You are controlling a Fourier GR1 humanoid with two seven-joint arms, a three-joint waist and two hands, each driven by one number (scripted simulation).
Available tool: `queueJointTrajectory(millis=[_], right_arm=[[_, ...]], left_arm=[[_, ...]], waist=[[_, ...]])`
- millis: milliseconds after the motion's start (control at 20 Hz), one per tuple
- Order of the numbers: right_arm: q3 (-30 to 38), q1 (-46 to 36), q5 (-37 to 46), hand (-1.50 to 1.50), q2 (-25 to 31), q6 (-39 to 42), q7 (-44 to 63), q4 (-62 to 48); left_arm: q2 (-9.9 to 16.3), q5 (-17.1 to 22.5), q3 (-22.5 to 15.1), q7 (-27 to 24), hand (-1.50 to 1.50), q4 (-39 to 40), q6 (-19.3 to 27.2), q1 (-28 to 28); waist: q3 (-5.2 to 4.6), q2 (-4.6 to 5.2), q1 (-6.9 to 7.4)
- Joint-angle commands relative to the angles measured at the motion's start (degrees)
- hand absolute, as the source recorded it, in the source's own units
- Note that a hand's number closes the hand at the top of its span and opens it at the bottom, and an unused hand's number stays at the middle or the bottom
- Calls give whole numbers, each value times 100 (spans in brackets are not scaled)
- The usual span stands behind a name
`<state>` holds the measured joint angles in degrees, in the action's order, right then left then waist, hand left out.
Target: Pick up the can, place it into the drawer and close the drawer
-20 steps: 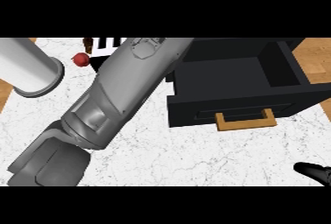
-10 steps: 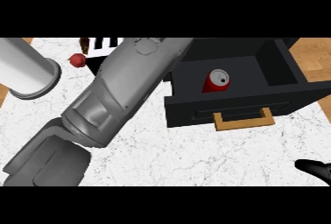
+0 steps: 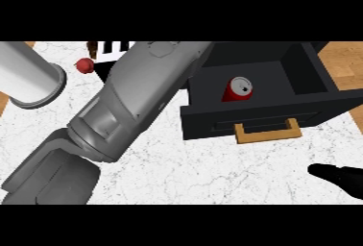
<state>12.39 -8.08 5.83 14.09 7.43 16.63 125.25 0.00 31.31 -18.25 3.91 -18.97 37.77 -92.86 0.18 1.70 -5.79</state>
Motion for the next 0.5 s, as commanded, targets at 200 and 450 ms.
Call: queueJointTrajectory(millis=[200, 450], right_arm=[[-748, -279, 1670, -150, 355, -73, -564, -534], [-1253, -683, 2684, -150, 406, -390, -1013, -1557]], left_arm=[[0, 355, 223, -333, -150, 86, -65, -16], [0, 364, 114, -429, -150, 80, -28, -104]], waist=[[-9, -4, 225], [-6, -32, 369]])
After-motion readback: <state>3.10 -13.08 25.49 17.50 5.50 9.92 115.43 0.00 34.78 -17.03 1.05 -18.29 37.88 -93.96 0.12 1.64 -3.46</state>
